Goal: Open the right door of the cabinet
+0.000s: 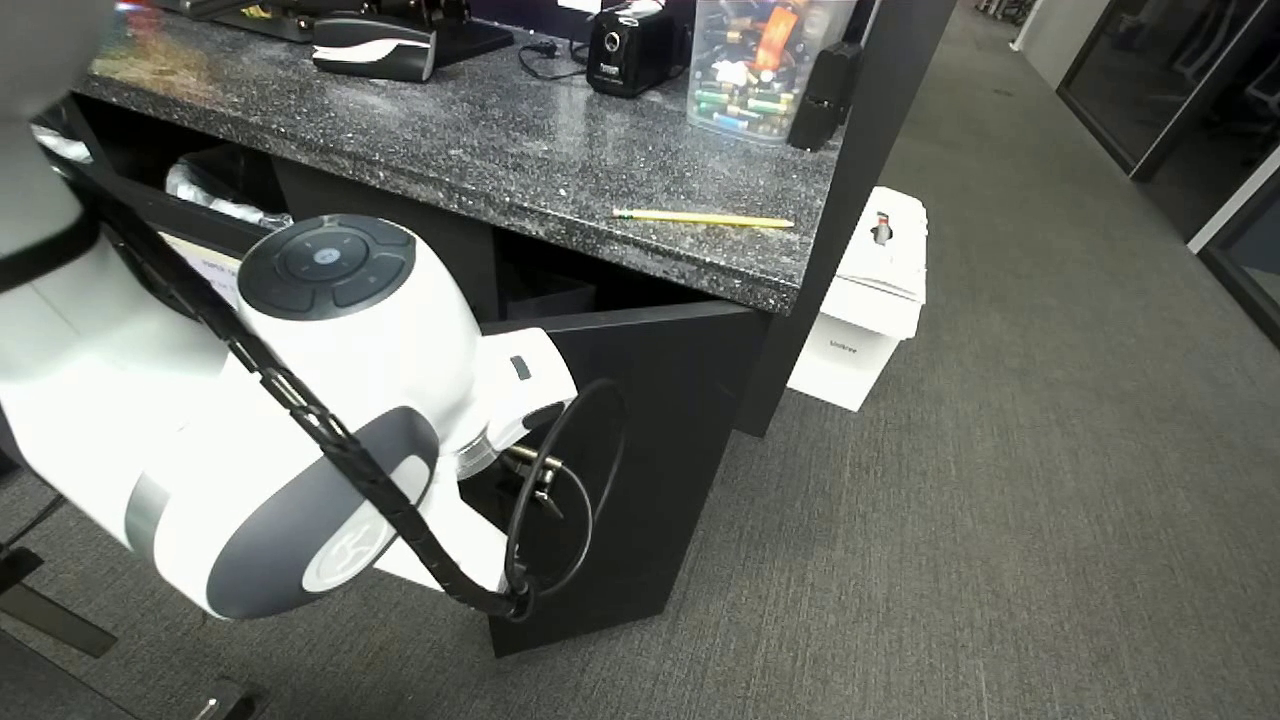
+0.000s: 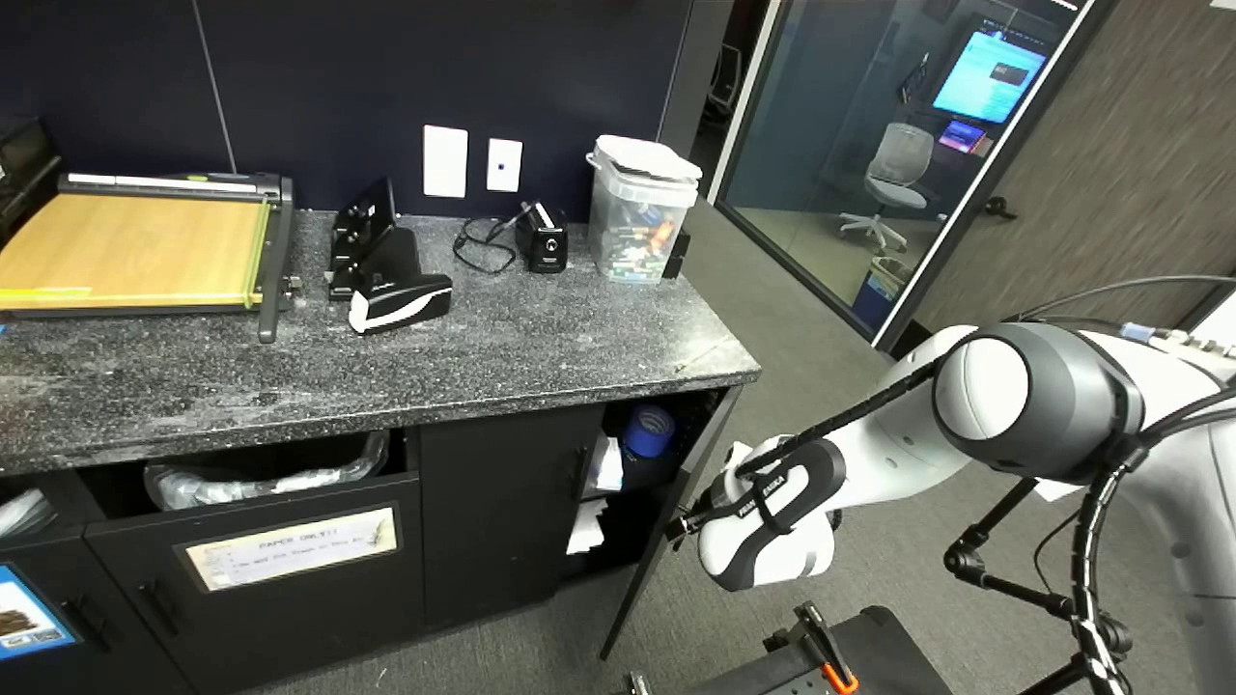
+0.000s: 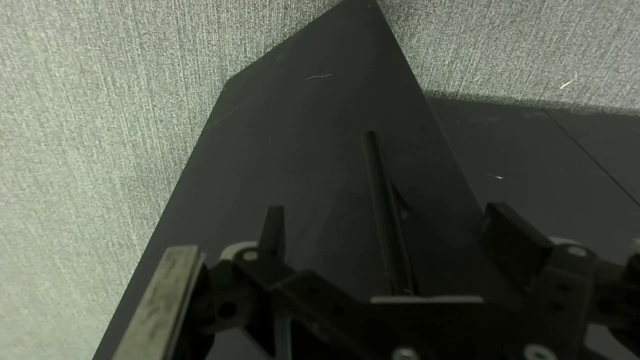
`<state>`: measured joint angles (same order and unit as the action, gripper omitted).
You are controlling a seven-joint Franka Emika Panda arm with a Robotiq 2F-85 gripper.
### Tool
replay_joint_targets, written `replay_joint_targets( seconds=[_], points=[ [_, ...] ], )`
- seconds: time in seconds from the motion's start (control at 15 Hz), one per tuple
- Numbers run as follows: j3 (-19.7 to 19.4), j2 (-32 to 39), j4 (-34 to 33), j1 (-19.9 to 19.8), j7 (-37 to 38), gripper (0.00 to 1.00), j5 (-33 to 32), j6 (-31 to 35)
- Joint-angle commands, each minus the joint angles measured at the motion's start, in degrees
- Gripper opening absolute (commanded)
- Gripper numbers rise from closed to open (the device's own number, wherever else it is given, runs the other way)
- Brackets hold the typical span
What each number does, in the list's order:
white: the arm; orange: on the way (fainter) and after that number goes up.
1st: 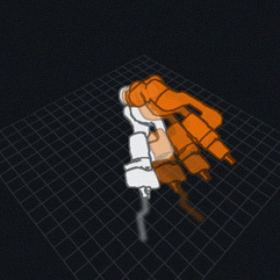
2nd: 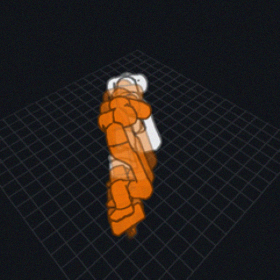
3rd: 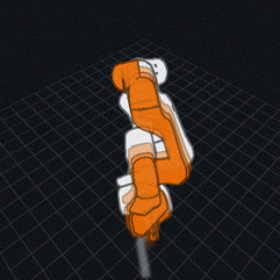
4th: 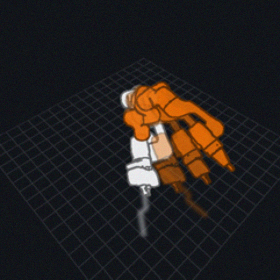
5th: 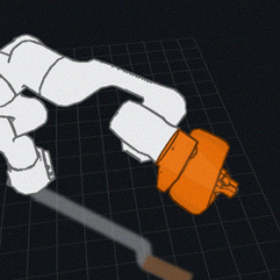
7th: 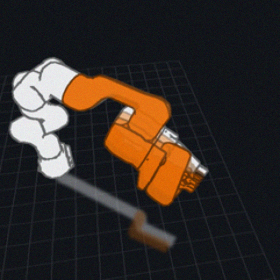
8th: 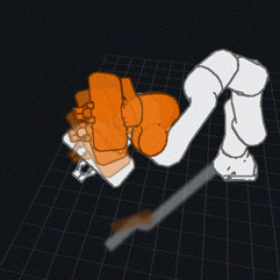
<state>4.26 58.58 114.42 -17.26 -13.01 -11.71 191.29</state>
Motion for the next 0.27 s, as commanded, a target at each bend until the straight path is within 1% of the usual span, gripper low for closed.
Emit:
replay_joint_targets(
  seconds=[0.0,0.07,0.2],
  points=[
    [-9.4,-10.8,11.3,11.0,6.7,1.0,6.6,1.2],
    [-0.3,0.0,-0.1,0.3,0.8,1.0,-0.6,0.0],
    [-0.3,0.0,-0.1,0.3,0.8,1.0,-0.6,0.0]
  ],
)
